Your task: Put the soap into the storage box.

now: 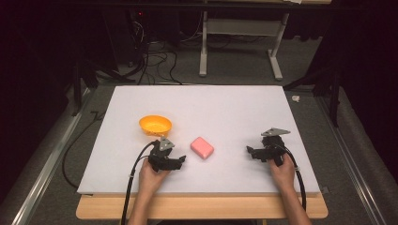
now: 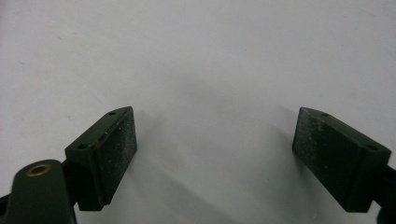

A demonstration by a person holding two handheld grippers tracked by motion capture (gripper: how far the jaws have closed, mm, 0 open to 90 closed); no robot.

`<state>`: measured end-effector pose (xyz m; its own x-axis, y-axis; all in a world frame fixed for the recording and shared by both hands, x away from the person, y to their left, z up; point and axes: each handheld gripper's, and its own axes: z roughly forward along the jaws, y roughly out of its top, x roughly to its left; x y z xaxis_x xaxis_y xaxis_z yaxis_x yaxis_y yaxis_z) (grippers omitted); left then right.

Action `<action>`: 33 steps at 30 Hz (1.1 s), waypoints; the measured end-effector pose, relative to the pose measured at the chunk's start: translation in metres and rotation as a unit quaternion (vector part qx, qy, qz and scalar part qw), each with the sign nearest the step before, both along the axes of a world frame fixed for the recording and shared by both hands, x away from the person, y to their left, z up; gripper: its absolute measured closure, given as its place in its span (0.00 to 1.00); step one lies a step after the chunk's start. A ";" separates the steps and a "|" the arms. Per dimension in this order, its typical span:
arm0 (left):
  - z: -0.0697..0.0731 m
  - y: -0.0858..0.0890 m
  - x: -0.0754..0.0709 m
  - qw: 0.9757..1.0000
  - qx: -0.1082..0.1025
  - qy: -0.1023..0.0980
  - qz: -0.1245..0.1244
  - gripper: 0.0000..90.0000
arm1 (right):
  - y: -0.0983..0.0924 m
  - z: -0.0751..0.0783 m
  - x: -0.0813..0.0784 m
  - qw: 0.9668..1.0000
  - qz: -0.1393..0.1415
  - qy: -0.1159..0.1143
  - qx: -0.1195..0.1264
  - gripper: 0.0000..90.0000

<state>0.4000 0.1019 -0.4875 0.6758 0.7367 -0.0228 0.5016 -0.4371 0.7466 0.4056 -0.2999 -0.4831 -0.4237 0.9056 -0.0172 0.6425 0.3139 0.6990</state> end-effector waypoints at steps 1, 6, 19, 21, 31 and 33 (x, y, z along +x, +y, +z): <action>0.000 0.000 0.000 1.000 0.000 0.001 0.000 0.29 | 0.000 0.000 0.000 1.000 0.000 0.000 0.000 0.16; 0.000 0.000 0.000 1.000 0.000 0.000 0.001 0.28 | 0.000 0.000 0.000 1.000 0.000 0.001 0.000 0.16; 0.005 -0.004 -0.005 1.000 0.014 -0.011 0.000 0.27 | 0.000 0.000 0.000 1.000 0.001 0.000 0.000 0.16; 0.007 -0.005 -0.007 1.000 0.014 -0.009 0.000 0.25 | 0.000 0.000 0.000 1.000 -0.001 0.000 0.001 0.16; 0.017 -0.013 -0.017 0.999 0.017 -0.027 -0.009 0.20 | 0.000 0.000 0.000 1.000 0.000 0.000 0.000 0.16; 0.019 -0.015 -0.018 0.999 0.012 -0.029 -0.011 0.20 | 0.000 0.000 0.000 1.000 0.000 0.000 0.000 0.16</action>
<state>0.3818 0.0869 -0.4684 0.6921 0.7210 0.0344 0.4474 -0.4659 0.7634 0.4056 -0.2998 -0.4831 -0.4237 0.9056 -0.0181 0.6420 0.3144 0.6992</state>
